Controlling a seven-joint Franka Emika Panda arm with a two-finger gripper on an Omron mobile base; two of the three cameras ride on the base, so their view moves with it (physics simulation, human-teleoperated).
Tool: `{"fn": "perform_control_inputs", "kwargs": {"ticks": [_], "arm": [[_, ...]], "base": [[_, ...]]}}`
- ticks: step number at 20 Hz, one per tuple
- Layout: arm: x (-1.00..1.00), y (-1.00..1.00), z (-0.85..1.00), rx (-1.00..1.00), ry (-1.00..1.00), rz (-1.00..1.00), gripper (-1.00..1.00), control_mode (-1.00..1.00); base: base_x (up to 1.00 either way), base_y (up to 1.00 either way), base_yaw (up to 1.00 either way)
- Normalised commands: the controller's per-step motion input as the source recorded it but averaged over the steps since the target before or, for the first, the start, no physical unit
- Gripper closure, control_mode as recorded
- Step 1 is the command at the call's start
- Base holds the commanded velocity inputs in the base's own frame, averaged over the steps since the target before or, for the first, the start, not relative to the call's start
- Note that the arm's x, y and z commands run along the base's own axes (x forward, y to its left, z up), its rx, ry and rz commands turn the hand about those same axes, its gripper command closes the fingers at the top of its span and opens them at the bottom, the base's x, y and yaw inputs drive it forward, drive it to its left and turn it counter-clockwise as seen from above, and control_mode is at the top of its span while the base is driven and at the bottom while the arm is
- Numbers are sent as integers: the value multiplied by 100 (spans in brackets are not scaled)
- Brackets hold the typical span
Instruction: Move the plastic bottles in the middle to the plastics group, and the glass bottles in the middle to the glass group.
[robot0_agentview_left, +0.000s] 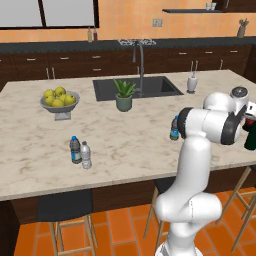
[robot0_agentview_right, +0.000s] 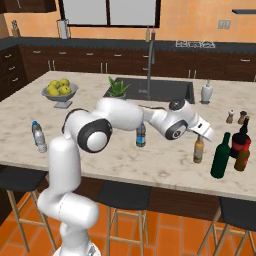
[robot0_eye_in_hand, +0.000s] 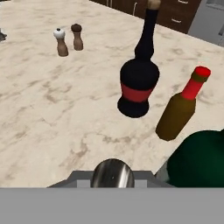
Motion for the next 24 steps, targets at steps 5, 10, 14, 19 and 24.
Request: {"fn": "perform_control_inputs", "kwargs": {"ticks": [5,10,14,19,24], "arm": [[10,-34,0,2,0,-1,100,-100],[14,-16,0,3,0,-2,100,-100],[15,0,-5,0,0,-1,100,-100],[4,0,-15,0,0,0,100,-100],[0,0,-27,0,0,0,100,-100]], "base": [[0,0,0],[0,0,0],[0,0,0],[0,0,0],[0,0,0]]}}
